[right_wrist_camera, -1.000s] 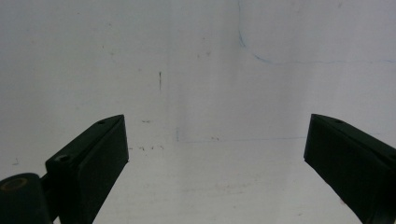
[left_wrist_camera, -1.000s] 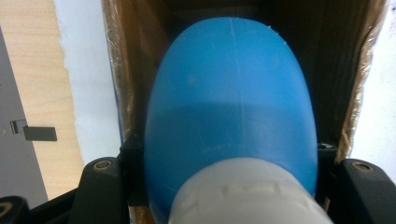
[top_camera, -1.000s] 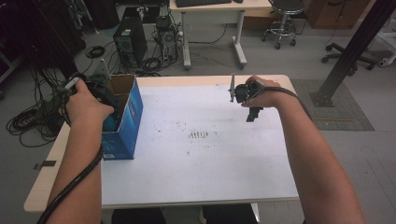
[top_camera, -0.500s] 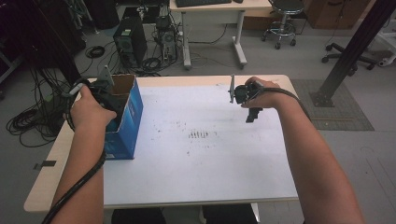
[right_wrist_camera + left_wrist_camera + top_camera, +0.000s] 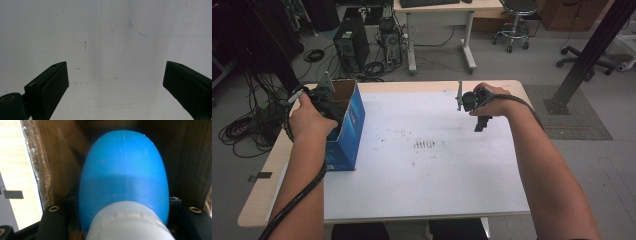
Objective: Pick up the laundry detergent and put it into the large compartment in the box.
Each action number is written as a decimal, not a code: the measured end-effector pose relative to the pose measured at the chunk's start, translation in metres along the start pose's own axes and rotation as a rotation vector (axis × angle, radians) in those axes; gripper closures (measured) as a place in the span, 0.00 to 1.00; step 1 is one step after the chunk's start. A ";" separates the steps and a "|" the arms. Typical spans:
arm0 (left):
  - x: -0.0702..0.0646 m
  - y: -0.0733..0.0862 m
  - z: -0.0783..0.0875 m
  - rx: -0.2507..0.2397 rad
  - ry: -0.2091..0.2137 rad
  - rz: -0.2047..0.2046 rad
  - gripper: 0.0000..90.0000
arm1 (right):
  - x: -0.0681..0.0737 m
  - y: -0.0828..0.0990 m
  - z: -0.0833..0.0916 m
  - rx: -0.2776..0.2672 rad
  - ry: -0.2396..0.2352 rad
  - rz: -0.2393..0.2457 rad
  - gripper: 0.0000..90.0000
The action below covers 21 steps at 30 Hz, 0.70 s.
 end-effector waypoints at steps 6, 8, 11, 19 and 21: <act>0.001 0.000 0.000 0.008 0.004 0.002 0.41 | 0.000 0.000 0.001 0.001 0.001 -0.001 0.07; 0.000 0.000 0.000 0.010 0.004 0.002 0.41 | 0.001 0.000 0.001 0.000 0.001 -0.003 0.07; 0.000 0.000 0.000 0.006 0.000 0.009 0.36 | 0.001 0.000 0.001 0.001 0.001 -0.002 0.07; 0.001 0.001 0.001 0.002 0.005 0.012 0.35 | 0.002 0.001 0.001 -0.001 0.002 -0.005 0.07; 0.000 0.001 0.002 -0.001 0.007 0.015 0.34 | 0.002 0.001 0.000 -0.001 -0.001 -0.007 0.07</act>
Point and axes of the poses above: each handheld gripper's, and its own axes: z roughly backward along the jaws, y roughly out of its underside, x roughly to its left, the point moved 4 cm from there along -z, roughly forward along the jaws, and after that the axes turned 10 degrees about x, right-handed, at the moved point
